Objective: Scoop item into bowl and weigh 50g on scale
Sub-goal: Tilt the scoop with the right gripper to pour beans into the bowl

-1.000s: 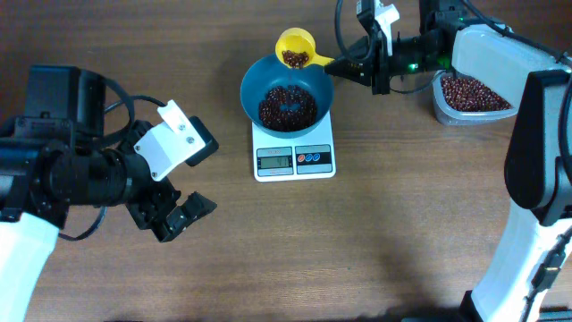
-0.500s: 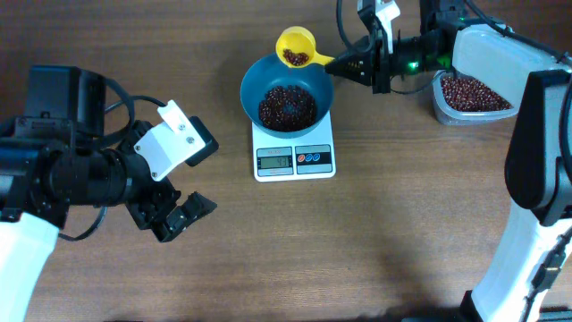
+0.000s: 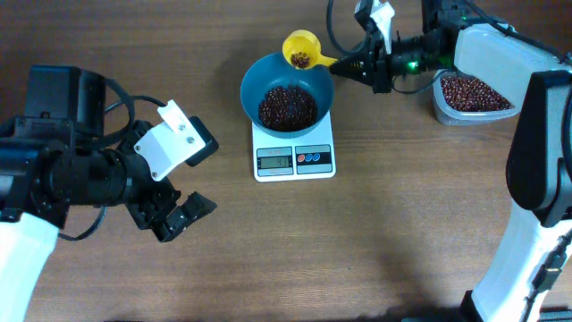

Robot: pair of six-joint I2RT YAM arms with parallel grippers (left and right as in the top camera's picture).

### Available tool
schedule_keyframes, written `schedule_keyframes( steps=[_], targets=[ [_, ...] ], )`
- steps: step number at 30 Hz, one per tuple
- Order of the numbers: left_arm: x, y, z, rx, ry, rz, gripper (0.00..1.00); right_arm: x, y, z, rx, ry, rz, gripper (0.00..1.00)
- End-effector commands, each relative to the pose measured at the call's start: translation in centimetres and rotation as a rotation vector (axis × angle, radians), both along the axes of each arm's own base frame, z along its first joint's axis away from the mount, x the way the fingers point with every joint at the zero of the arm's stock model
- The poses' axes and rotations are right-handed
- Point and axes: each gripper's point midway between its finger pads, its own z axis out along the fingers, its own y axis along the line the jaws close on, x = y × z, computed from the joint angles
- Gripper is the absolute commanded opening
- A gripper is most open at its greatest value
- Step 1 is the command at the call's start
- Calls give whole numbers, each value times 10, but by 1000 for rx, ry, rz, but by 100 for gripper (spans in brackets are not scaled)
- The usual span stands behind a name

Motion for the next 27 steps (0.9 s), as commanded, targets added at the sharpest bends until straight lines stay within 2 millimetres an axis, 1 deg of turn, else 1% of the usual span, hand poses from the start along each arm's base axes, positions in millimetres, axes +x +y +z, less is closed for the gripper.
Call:
schedule_keyframes(
  steps=[1, 2, 4, 7, 10, 14, 15, 18, 19, 20, 21, 23, 24, 25, 26, 27],
  targets=[
    [2, -2, 8, -21, -19, 7, 99, 11, -4, 2, -123, -63, -56, 4],
    [2, -2, 8, -21, -19, 7, 99, 10, -3, 7, -104, -66, -48, 4],
    [2, -2, 8, -21, -19, 7, 99, 5, 3, 25, -49, -91, -17, 4],
    [2, -2, 8, -21, -19, 7, 99, 1, 5, 39, -28, -115, -5, 4],
    [2, -2, 8, -22, -19, 7, 98, -13, 14, 60, 88, -104, 63, 4],
    [2, -2, 8, -21, -19, 7, 99, -28, 12, 80, 79, -76, 56, 4],
    [2, -2, 8, -21, -19, 7, 99, -34, 12, 82, 79, -51, 57, 4],
    [2, -2, 8, -21, -19, 7, 98, -46, 10, 77, 73, 42, 50, 4],
    [2, -2, 8, -21, -19, 7, 99, -46, 8, 70, 26, 56, 28, 4],
    [2, -2, 8, -21, -19, 7, 99, -41, 2, 56, -66, 54, -10, 4],
    [2, -2, 8, -21, -19, 7, 98, -38, 0, 48, -126, 19, -14, 4],
    [2, -2, 8, -21, -19, 7, 99, -37, 0, 53, -131, -8, -9, 4],
    [2, -2, 8, -22, -19, 7, 99, -40, 0, 64, -126, -26, -10, 4],
    [2, -2, 8, -22, -19, 7, 99, -38, -2, 63, -146, -37, -20, 4],
    [2, -2, 8, -21, -19, 7, 98, -32, -10, 53, -219, -40, -56, 4],
    [2, -2, 8, -21, -19, 7, 99, -40, -2, 71, -143, -49, -20, 4]
  ],
)
